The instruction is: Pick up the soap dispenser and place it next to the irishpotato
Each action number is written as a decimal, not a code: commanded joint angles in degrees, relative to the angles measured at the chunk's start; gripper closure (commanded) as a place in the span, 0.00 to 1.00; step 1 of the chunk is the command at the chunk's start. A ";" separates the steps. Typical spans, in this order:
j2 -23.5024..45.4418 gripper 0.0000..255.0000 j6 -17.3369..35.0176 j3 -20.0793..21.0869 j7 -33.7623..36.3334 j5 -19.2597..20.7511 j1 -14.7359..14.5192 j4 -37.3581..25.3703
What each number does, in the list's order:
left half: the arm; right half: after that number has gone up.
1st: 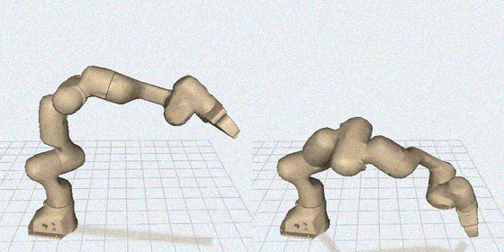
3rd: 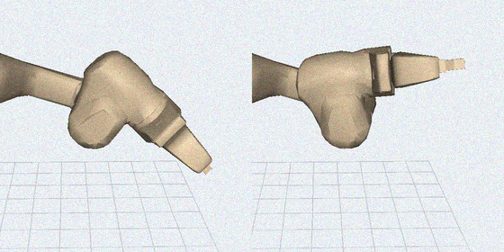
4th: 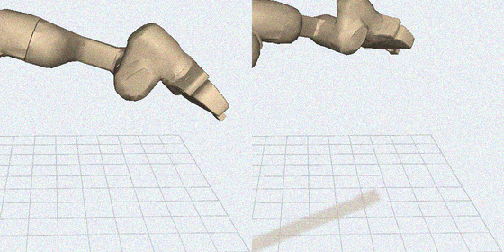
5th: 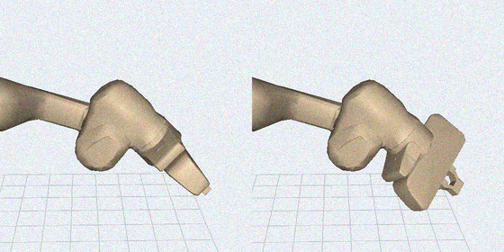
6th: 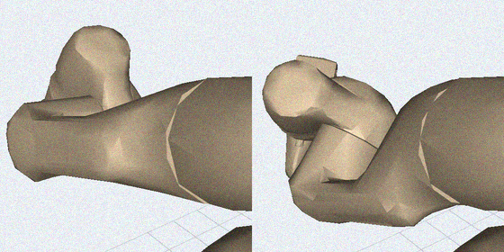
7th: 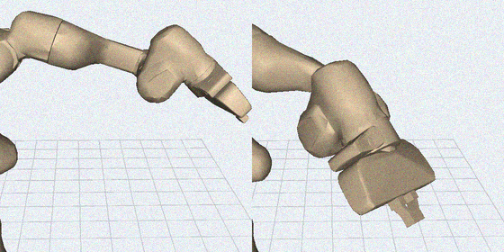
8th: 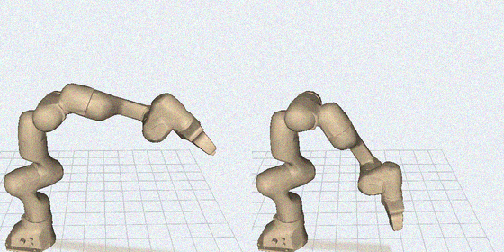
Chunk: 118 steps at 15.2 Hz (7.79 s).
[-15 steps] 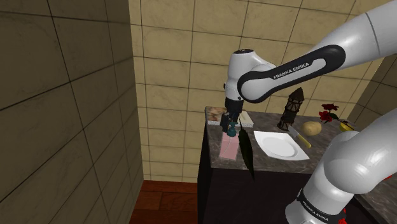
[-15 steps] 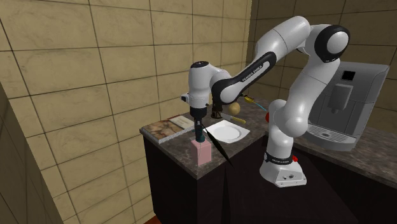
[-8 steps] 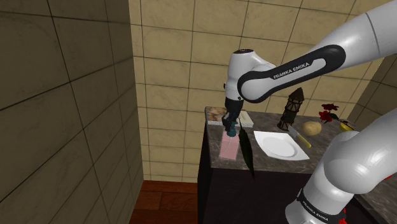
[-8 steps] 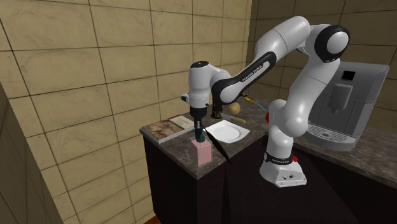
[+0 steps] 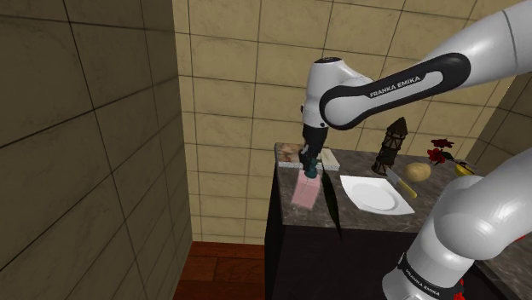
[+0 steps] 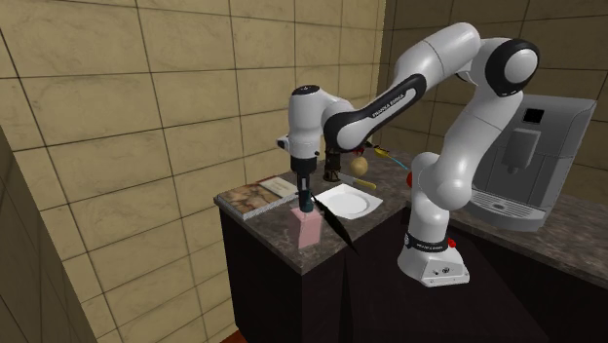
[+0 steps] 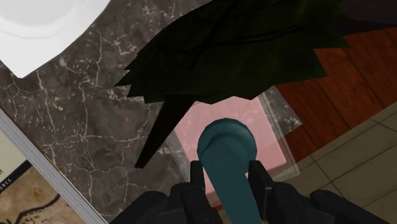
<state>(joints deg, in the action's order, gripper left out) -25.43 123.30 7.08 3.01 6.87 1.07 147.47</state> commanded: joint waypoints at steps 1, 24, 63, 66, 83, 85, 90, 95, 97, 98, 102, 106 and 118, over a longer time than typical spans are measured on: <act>-0.78 1.00 -1.81 -0.05 -0.27 -0.21 -0.11 -1.03; -4.39 1.00 -20.27 -0.64 -3.02 -1.16 -0.29 -16.05; -20.91 1.00 -38.60 -19.05 -27.04 9.55 6.03 -21.74; -22.44 1.00 -38.98 -22.50 -31.00 12.05 7.12 -21.61; -21.26 1.00 -38.20 -44.50 -54.21 24.76 9.40 -31.25; -20.14 1.00 -37.82 -47.52 -57.00 25.75 8.85 -33.53; -16.65 1.00 -36.80 -55.92 -64.07 27.44 6.17 -40.37; -13.09 1.00 -36.02 -64.79 -70.30 27.96 1.70 -47.71; -13.85 1.00 -34.79 -64.82 -69.83 28.49 2.20 -45.76; -14.20 1.00 -34.16 -64.87 -69.62 28.74 2.44 -44.81; -15.46 1.00 -31.67 -65.23 -68.80 29.75 3.32 -41.17; -16.54 1.00 -29.19 -65.85 -68.05 30.78 4.05 -37.76; -18.76 1.00 -21.70 -69.04 -66.05 34.11 5.42 -28.80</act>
<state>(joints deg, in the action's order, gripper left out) -44.04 100.86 -61.48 -63.11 40.62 6.42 117.97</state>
